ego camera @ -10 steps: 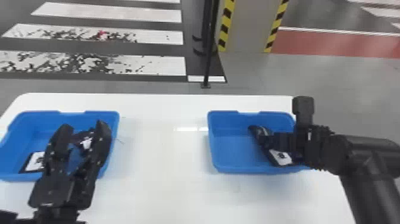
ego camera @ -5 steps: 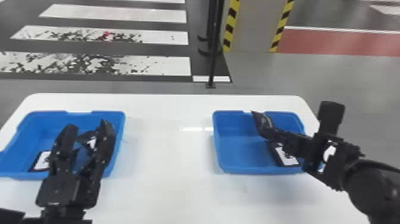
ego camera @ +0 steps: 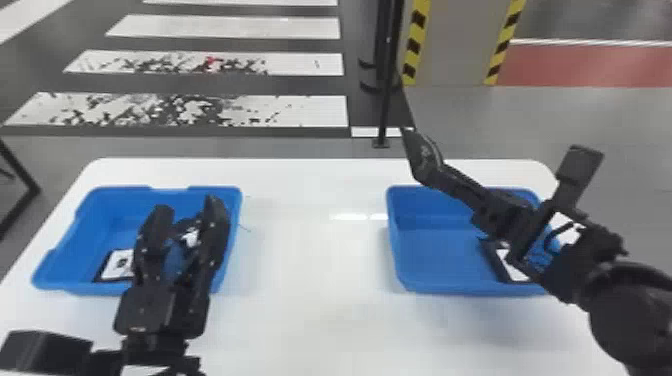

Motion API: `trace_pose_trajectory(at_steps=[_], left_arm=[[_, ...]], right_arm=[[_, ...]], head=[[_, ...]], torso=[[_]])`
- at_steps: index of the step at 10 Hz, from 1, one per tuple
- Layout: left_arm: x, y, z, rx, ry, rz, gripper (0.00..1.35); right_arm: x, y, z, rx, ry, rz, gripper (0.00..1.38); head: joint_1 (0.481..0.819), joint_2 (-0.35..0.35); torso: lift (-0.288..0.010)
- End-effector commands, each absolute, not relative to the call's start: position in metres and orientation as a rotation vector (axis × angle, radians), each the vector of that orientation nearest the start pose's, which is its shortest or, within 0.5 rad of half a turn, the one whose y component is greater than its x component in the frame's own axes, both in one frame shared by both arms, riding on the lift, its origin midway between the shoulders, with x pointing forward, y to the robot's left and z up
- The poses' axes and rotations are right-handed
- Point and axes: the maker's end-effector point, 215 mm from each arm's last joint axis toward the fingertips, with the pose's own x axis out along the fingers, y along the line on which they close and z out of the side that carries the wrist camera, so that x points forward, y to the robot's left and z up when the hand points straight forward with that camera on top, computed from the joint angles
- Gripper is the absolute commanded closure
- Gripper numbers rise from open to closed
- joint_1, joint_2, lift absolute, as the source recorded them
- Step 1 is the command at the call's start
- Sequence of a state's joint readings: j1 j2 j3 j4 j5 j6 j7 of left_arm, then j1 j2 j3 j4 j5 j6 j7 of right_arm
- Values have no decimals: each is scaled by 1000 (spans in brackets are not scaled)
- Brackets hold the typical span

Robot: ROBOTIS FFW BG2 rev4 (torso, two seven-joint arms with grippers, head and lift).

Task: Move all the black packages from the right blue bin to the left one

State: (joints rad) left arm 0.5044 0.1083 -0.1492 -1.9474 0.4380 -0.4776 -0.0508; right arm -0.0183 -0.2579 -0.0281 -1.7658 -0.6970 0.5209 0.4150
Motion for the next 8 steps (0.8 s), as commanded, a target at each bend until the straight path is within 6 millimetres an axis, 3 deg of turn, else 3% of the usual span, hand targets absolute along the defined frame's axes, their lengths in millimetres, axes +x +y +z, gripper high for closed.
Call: trace_pose_trajectory(at_steps=[1,2,4,8], left_arm=[[424,198,-263,-471,-302,-113,407],[426,195,-258,-500,-310,-125,407],[434,182,-253,-527,-296,-177,403],[453,142,-268,-487,-160,-329,404]], right_arm=[[535,-96,-301,505,227,745,892],[516,-53,-297,525,245,839,892],[492,-11,-295,520,261,933,892],[466,29,-289,505,275,1031,892]], head=[[695,41],[695,63],[695,164],[695,198]], torso=[[-140],[-140],[-140],[-140]])
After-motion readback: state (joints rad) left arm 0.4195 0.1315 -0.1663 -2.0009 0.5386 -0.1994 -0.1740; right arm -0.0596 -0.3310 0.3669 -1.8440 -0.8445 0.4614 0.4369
